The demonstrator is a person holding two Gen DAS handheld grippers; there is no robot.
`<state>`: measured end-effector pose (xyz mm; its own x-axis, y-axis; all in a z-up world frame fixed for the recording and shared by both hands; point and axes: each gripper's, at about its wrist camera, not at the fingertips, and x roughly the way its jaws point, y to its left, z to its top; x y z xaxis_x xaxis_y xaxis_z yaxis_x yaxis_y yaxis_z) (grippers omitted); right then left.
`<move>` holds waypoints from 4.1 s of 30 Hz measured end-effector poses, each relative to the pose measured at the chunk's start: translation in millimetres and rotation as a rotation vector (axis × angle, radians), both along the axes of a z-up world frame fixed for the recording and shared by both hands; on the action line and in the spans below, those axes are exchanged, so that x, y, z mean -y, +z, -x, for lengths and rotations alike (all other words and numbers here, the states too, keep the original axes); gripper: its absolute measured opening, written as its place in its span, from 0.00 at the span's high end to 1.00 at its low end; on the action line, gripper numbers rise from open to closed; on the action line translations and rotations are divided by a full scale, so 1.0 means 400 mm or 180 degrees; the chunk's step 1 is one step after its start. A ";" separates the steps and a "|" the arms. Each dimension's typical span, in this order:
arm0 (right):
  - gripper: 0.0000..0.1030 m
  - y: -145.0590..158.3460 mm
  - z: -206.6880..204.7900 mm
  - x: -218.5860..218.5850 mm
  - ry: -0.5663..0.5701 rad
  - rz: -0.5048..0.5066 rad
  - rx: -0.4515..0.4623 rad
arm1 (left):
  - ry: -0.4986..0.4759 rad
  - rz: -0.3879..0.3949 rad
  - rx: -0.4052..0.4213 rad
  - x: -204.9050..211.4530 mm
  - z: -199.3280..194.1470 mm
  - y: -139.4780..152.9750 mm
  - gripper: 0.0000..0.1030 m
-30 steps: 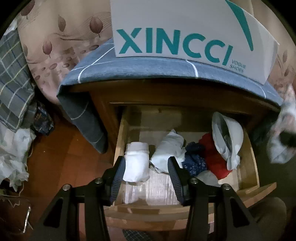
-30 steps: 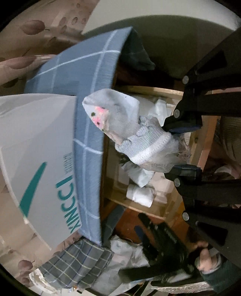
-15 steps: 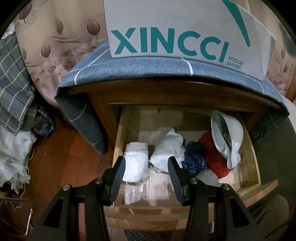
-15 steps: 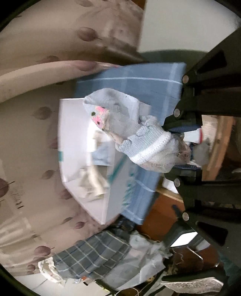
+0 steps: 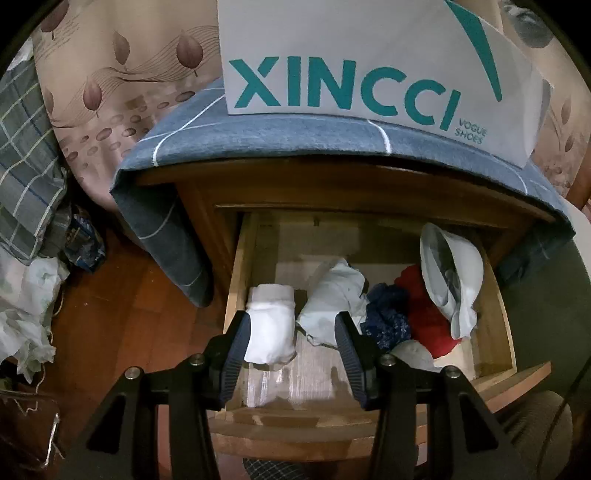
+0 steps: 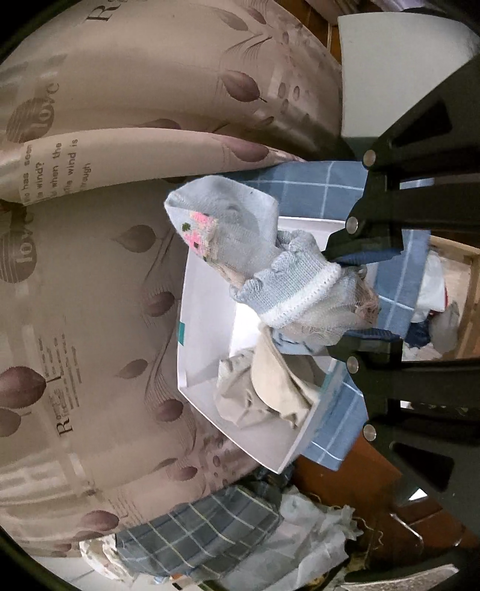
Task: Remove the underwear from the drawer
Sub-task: 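Carry the grey pink-faced sock bundle with the right tool into the white box, then open the right tool to release the sock and return it to the drawer, then grasp the grey sock in the drawer with the right tool, then move the left tool to the white folded underwear and grasp it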
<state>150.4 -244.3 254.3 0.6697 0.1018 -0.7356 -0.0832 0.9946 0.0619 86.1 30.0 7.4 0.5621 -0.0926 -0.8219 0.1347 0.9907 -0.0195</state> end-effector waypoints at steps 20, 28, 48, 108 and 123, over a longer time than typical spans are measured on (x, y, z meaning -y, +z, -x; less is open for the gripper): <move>0.70 -0.147 -0.195 -0.035 -0.0095 0.0346 -0.0508 | 0.0134 0.0136 -0.0024 -0.032 -0.007 -0.003 0.53; 0.46 -0.175 -0.191 -0.025 -0.0104 0.0299 -0.0510 | 0.0134 0.0134 -0.0014 -0.032 -0.006 -0.004 0.53; 0.36 -0.148 0.083 -0.066 0.0366 0.0209 -0.0683 | 0.0169 0.0141 -0.0075 -0.033 -0.014 -0.005 0.53; 0.55 -0.851 0.147 -0.135 0.0101 -0.0160 -0.2534 | -0.0032 0.0386 -0.1178 -0.051 -0.148 -0.138 0.53; 0.54 -0.777 0.187 -0.073 0.0488 -0.0733 -0.1941 | 0.0263 0.0381 -0.1605 -0.038 -0.221 -0.243 0.53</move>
<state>75.5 -215.0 -56.7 0.1065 0.3625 -0.9259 -0.1052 0.9301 0.3520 174.3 45.3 -89.9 0.1089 -0.1746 -0.9786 0.0009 0.9845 -0.1755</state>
